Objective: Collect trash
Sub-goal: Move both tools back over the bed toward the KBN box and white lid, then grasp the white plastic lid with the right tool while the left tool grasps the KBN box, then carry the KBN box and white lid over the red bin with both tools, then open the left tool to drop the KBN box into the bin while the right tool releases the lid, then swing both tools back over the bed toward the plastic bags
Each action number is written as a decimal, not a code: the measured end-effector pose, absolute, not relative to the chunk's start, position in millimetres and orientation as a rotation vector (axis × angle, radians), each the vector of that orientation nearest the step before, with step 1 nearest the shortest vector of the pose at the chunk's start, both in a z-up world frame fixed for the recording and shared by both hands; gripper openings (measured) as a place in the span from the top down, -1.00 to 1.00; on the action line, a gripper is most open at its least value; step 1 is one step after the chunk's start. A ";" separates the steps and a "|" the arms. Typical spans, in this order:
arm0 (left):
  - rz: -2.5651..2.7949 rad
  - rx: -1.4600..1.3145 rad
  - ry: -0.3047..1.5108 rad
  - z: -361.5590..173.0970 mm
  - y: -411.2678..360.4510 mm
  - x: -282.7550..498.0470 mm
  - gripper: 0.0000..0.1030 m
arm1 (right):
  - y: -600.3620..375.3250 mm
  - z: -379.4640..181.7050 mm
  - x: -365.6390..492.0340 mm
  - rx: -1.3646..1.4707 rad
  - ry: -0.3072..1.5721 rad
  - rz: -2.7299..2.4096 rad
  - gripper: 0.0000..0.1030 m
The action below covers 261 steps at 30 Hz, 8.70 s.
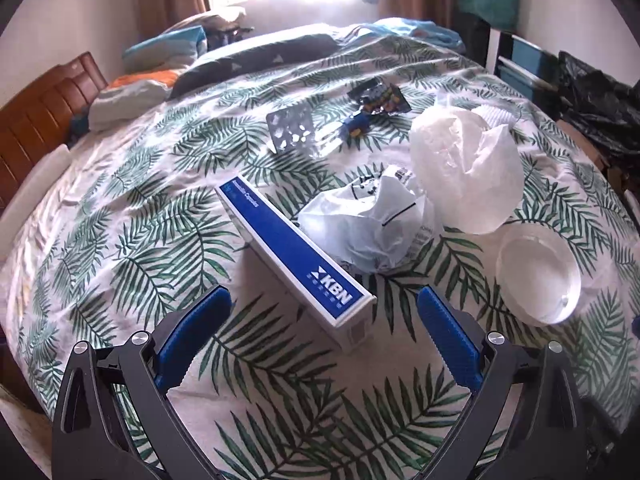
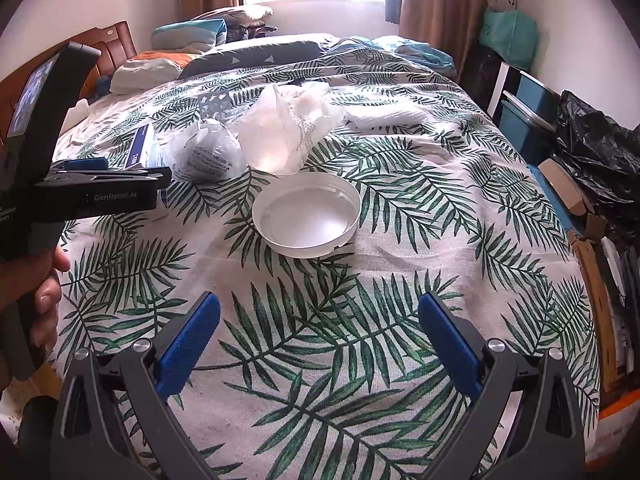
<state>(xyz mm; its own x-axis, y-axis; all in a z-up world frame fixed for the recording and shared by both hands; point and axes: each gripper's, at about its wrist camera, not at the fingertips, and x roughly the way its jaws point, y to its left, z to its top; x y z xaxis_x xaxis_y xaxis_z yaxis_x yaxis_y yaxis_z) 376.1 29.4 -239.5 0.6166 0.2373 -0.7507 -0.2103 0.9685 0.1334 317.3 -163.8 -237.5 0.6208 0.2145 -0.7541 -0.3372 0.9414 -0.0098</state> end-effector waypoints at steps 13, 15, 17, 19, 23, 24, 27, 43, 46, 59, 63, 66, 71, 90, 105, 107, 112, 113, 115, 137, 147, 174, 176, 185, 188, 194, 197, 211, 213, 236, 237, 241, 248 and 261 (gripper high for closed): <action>0.301 0.052 0.880 -247.9 68.9 376.0 -0.89 | -148.0 -253.1 352.3 -0.135 0.858 0.293 -0.90; 0.295 0.057 0.882 -248.4 69.2 375.8 -0.89 | -143.9 -255.0 360.2 -0.133 0.861 0.283 -0.90; 0.296 0.072 0.883 -249.6 68.1 376.5 -0.89 | -139.6 -256.9 369.6 -0.134 0.862 0.269 -0.90; 0.292 0.072 0.885 -250.5 67.8 377.1 -0.89 | -136.2 -258.0 378.9 -0.117 0.866 0.265 -0.90; 0.285 0.065 0.891 -254.4 68.4 377.1 -0.89 | -125.9 -262.4 395.4 -0.125 0.884 0.254 -0.90; 0.284 0.063 0.892 -255.2 68.9 377.1 -0.89 | -123.3 -263.5 397.8 -0.132 0.889 0.256 -0.90; 0.284 0.056 0.895 -258.1 71.4 376.7 -0.89 | -116.8 -266.5 401.8 -0.163 0.894 0.252 -0.90; 0.238 0.009 0.877 -263.9 79.2 379.8 -0.87 | -108.1 -273.1 411.9 -0.216 0.887 0.236 -0.85; 0.220 0.013 0.874 -262.9 77.8 381.0 -0.64 | -107.2 -273.3 412.3 -0.219 0.893 0.244 -0.77; 0.170 0.045 0.903 -259.7 86.8 375.0 0.80 | -109.0 -272.8 411.3 -0.212 0.892 0.251 -0.67; 0.148 0.072 0.906 -258.9 78.5 369.7 0.85 | -111.0 -271.2 410.5 -0.201 0.893 0.263 -0.61; 0.142 0.076 0.893 -258.7 74.4 361.4 0.85 | -114.3 -268.8 408.2 -0.185 0.891 0.275 -0.58; 0.121 0.087 0.876 -256.4 64.7 344.4 0.85 | -121.7 -263.1 400.0 -0.166 0.885 0.298 -0.56; 0.011 0.185 0.819 -238.3 13.0 268.5 0.85 | -132.3 -231.5 300.4 -0.159 0.842 0.422 -0.56; 0.195 0.004 0.833 -241.4 91.8 346.2 -0.71 | -130.7 -246.2 290.9 -0.157 0.869 0.436 -0.55; 0.228 0.024 0.854 -245.9 94.3 360.2 -0.81 | -130.0 -248.5 294.2 -0.157 0.873 0.438 -0.55; 0.322 0.034 0.934 -267.1 111.6 392.9 -0.81 | -126.9 -251.7 300.6 -0.156 0.879 0.444 -0.55; 0.333 0.028 0.949 -271.2 115.3 396.3 -0.81 | -126.0 -251.5 301.3 -0.158 0.878 0.446 -0.55; 0.334 0.008 0.975 -279.4 121.3 401.9 -0.81 | -123.8 -251.0 302.5 -0.160 0.876 0.450 -0.55; 0.112 0.037 0.923 -269.3 80.3 329.0 -0.49 | -124.3 -246.7 291.4 -0.145 0.872 0.456 -0.55; 0.013 0.078 0.904 -259.6 43.6 279.0 -0.49 | -131.0 -242.5 267.1 -0.144 0.868 0.464 -0.55; -0.239 0.115 1.027 -272.2 -38.3 95.0 -0.49 | -164.6 -257.2 109.1 -0.185 0.986 0.600 -0.55; -0.250 0.117 1.064 -287.1 -42.8 88.2 -0.49 | -165.9 -270.3 104.4 -0.193 1.016 0.599 -0.55; -0.258 0.147 1.251 -370.0 -49.3 88.8 -0.49 | -164.7 -343.6 97.8 -0.244 1.167 0.597 -0.55; -0.258 0.146 1.308 -395.1 -49.2 93.8 -0.49 | -164.6 -360.1 97.2 -0.246 1.206 0.598 -0.55; -0.266 0.174 1.406 -435.3 -50.7 101.5 -0.49 | -163.5 -381.4 101.5 -0.245 1.264 0.600 -0.55; -0.270 0.180 1.444 -449.2 -49.6 107.2 -0.51 | -163.5 -390.6 104.4 -0.239 1.289 0.601 -0.55; -0.138 0.196 1.471 -453.0 -32.1 119.5 -0.85 | -153.9 -417.9 110.1 -0.261 1.363 0.629 -0.55; -0.116 0.161 1.469 -450.6 -22.4 122.0 -0.85 | -148.7 -424.7 109.9 -0.277 1.377 0.640 -0.55; -0.035 0.085 1.450 -443.2 -0.5 131.4 -0.85 | -116.0 -458.2 110.4 -0.344 1.430 0.676 -0.90; -0.034 0.087 1.446 -442.2 -0.7 131.3 -0.85 | -116.6 -456.9 109.6 -0.342 1.423 0.674 -0.90; -0.040 0.097 1.399 -430.5 -3.0 128.4 -0.85 | -123.7 -446.1 110.9 -0.297 1.393 0.679 -0.90; -0.076 0.140 1.284 -377.1 -6.4 123.4 -0.85 | -144.5 -381.9 114.6 -0.199 1.214 0.640 -0.90; -0.051 0.158 0.865 -217.9 1.2 202.5 -0.88 | -179.3 -212.2 209.1 -0.071 0.805 0.448 -0.90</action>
<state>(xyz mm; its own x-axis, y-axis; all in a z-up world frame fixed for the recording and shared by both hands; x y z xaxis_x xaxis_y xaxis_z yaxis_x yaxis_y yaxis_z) 202.5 1.2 -217.9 0.6484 0.0195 -0.7610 0.1083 0.9871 0.1176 209.1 -179.3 -212.2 0.6047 0.3604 -0.7103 -0.4134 0.9043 0.1069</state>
